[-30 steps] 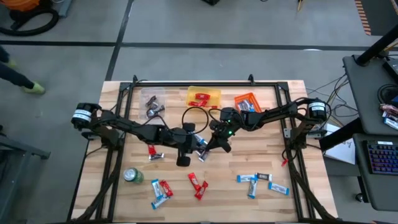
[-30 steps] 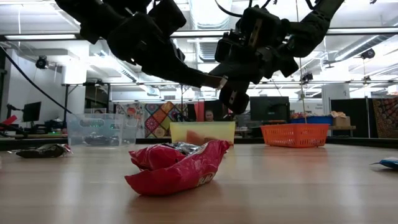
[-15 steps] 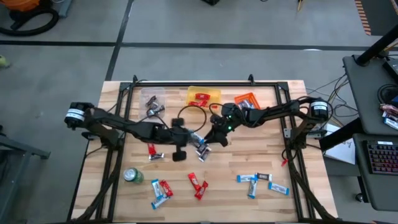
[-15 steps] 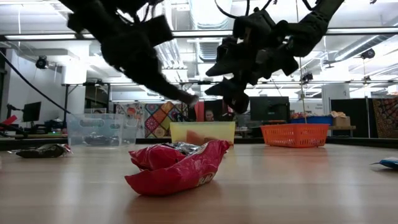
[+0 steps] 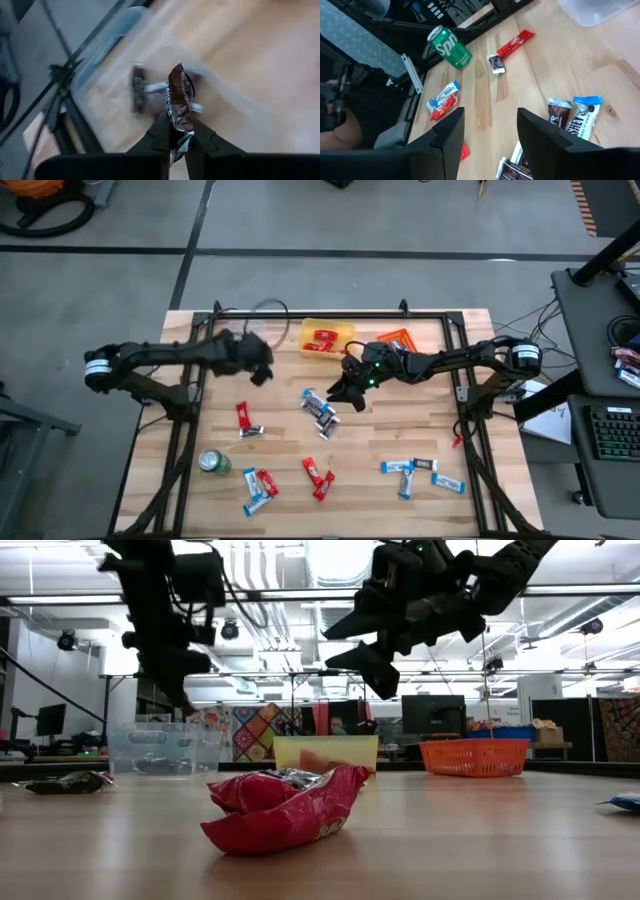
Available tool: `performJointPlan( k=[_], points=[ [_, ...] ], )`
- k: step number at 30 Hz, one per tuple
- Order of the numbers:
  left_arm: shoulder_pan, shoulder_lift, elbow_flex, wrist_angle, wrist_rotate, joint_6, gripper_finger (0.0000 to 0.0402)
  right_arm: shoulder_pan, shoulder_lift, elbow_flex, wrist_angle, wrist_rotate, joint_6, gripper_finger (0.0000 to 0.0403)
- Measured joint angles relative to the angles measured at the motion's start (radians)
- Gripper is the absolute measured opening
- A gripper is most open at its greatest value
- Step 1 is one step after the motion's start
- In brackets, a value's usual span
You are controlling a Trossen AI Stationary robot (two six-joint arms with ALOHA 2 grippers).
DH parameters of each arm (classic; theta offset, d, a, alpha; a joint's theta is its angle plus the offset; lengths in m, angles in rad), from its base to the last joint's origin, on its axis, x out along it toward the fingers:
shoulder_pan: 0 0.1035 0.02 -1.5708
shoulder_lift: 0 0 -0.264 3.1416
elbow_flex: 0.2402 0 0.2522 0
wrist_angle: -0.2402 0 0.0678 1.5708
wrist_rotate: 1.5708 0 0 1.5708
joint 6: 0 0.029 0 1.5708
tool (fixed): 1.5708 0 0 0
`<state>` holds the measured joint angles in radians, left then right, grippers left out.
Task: Sort candy
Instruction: Put the brown chocolate bar into the transparent bin, then put the white chocolate bar into the orange bin
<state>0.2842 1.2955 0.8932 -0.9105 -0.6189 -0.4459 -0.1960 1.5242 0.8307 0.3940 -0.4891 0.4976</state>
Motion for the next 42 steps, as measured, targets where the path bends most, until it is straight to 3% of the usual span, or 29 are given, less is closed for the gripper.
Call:
performJointPlan(
  k=[8, 12, 23, 32, 42],
  points=[
    [0.234, 0.064, 0.0, 0.137, 0.1, 0.218, 0.001, 0.004, 0.0, 0.0, -0.054, 0.0, -0.021, 0.0162],
    [0.264, 0.093, -0.001, 0.15, 0.104, 0.255, 0.0027, 0.004, 0.0, 0.0, -0.105, 0.001, -0.038, 0.0162],
    [0.26, 0.114, -0.002, 0.161, 0.109, 0.28, 0.0134, 0.004, 0.0, 0.0, -0.148, 0.001, -0.044, 0.016],
    [0.142, 0.072, -0.002, 0.168, 0.165, 0.218, 0.0147, 0.066, -0.011, 0.0, -0.352, 0.0, -0.036, 0.016],
    [-0.149, 0.039, -0.002, 0.356, 0.16, 0.224, 0.0135, 0.214, -0.018, 0.0, -0.487, 0.01, -0.052, 0.016]
  ],
)
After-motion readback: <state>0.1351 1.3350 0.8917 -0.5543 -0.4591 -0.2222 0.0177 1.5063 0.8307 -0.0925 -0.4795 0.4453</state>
